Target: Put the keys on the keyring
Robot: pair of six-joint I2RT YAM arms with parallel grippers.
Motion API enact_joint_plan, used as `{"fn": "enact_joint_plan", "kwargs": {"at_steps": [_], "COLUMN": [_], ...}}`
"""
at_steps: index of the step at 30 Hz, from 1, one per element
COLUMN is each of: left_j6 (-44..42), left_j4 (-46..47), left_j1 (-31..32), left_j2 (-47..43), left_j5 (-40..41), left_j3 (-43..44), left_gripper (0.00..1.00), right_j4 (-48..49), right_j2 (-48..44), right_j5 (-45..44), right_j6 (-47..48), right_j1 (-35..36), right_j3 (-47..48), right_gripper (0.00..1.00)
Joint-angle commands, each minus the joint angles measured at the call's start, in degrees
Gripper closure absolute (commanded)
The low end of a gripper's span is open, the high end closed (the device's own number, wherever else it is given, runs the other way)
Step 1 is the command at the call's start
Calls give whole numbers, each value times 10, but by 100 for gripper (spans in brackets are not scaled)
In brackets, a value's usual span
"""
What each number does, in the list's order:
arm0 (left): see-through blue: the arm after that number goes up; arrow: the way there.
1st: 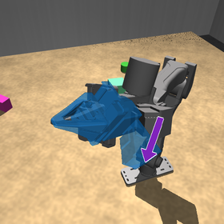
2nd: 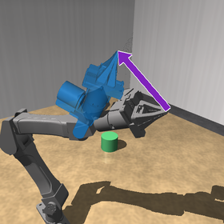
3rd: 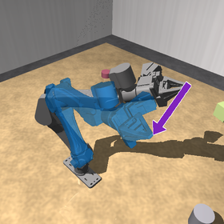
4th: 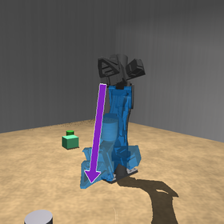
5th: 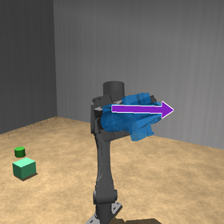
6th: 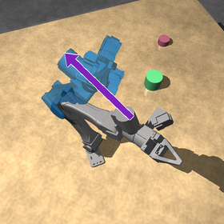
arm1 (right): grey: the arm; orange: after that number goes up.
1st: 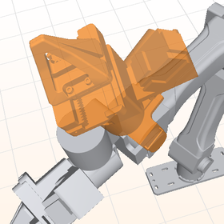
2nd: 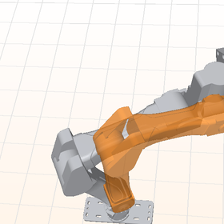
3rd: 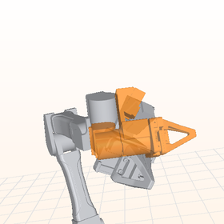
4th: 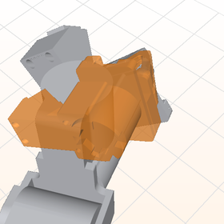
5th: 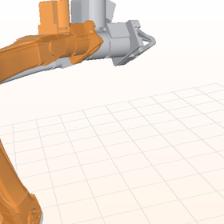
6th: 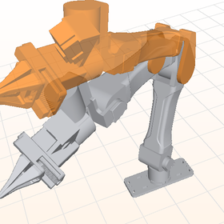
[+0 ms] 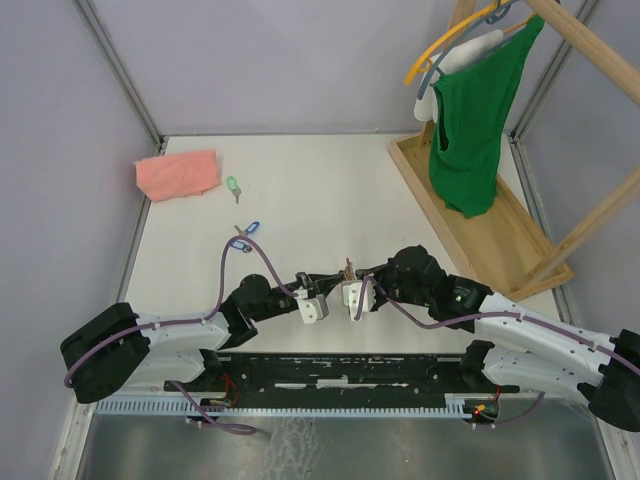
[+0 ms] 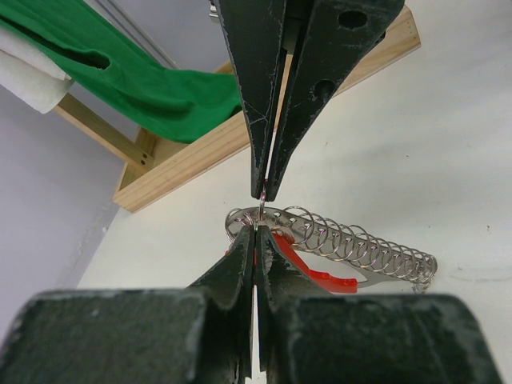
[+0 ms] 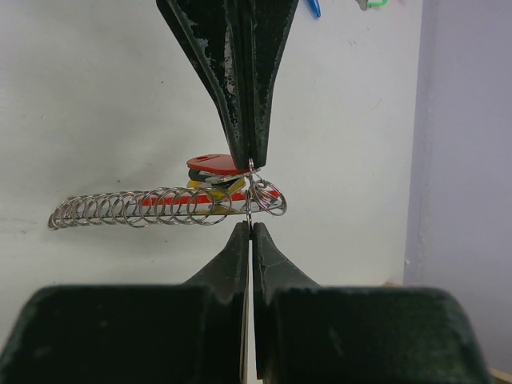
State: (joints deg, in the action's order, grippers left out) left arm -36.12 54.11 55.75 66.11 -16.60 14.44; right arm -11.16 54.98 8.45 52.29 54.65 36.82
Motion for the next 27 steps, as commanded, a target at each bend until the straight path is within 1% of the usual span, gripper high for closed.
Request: {"fn": "enact_joint_plan", "kwargs": {"at_steps": [1, 27], "left_j6": [-12, -11], "left_j4": [31, 25], "left_j1": [4, 5], "left_j2": [2, 4], "left_j5": [-2, -4], "left_j3": [7, 13], "left_gripper": [97, 97], "right_j4": [39, 41], "right_j2": [-6, -7], "right_j5": [-6, -1], "right_j6": [-10, -16], "right_j1": [3, 4], "right_j3": [10, 12], "right_gripper": [99, 99]}}
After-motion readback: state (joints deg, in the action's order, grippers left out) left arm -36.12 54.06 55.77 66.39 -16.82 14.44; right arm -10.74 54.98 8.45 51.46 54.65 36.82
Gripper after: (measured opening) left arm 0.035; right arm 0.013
